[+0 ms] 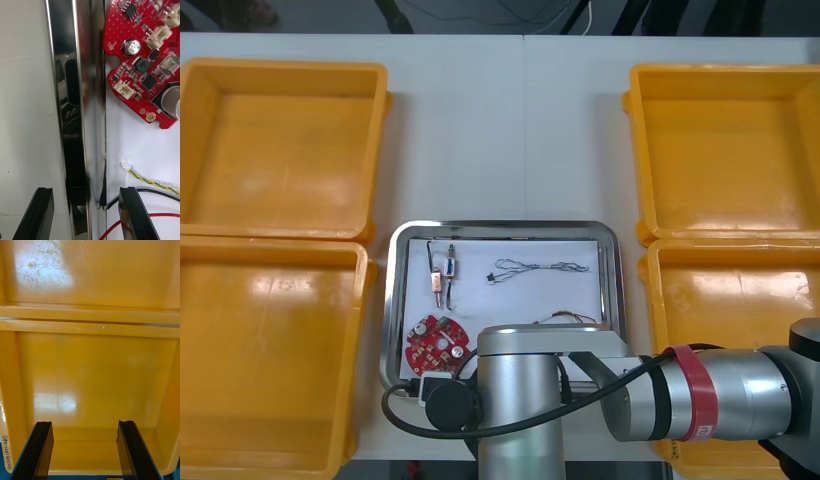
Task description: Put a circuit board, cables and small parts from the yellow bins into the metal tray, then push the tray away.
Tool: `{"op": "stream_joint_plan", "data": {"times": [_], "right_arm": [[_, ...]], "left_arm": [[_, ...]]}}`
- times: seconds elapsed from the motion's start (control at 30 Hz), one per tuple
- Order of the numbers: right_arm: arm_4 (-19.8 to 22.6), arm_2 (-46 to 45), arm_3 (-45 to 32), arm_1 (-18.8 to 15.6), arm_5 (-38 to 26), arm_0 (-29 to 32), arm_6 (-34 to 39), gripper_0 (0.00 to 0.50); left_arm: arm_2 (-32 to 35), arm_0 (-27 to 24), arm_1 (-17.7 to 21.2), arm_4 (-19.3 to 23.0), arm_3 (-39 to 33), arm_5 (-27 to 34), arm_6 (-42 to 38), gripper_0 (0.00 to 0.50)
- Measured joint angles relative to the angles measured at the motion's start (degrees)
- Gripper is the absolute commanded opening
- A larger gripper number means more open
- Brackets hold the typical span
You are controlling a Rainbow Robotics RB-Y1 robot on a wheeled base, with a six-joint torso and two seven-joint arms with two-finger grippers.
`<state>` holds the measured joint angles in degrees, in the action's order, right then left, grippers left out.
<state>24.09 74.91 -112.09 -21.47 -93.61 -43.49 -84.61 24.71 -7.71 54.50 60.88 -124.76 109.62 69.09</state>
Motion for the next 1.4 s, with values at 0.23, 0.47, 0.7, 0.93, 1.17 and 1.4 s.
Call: {"op": "stream_joint_plan", "data": {"times": [0.23, 0.47, 0.7, 0.93, 1.17, 1.4], "right_arm": [[-0.03, 0.0, 0.0, 0.19, 0.03, 0.01, 0.0, 0.5], [-0.04, 0.0, 0.0, 0.21, 0.03, 0.01, 0.0, 0.5], [-0.45, 0.0, -0.55, 0.22, -0.08, 0.02, 0.0, 0.167], [-1.17, 0.06, -1.77, 0.22, -0.35, 0.04, 0.0, 0.051], [-5.29, 2.17, -2.07, 0.21, -0.36, 0.05, 0.0, 0.041], [-5.47, 2.48, -2.26, 0.13, -0.31, 0.05, 0.0, 0.04]], "left_arm": [[0.0, 0.0, 0.0, 0.0, 0.0, 0.0, 0.0, 0.5], [0.0, 0.0, 0.0, 0.0, 0.0, 0.0, 0.0, 0.5], [0.0, 0.0, 0.0, 0.0, 0.0, 0.0, 0.0, 0.5], [0.0, 0.0, 0.0, 0.0, 0.0, 0.0, 0.0, 0.5], [0.0, 0.0, 0.0, 0.0, 0.0, 0.0, 0.0, 0.5], [0.0, 0.0, 0.0, 0.0, 0.0, 0.0, 0.0, 0.5]]}}
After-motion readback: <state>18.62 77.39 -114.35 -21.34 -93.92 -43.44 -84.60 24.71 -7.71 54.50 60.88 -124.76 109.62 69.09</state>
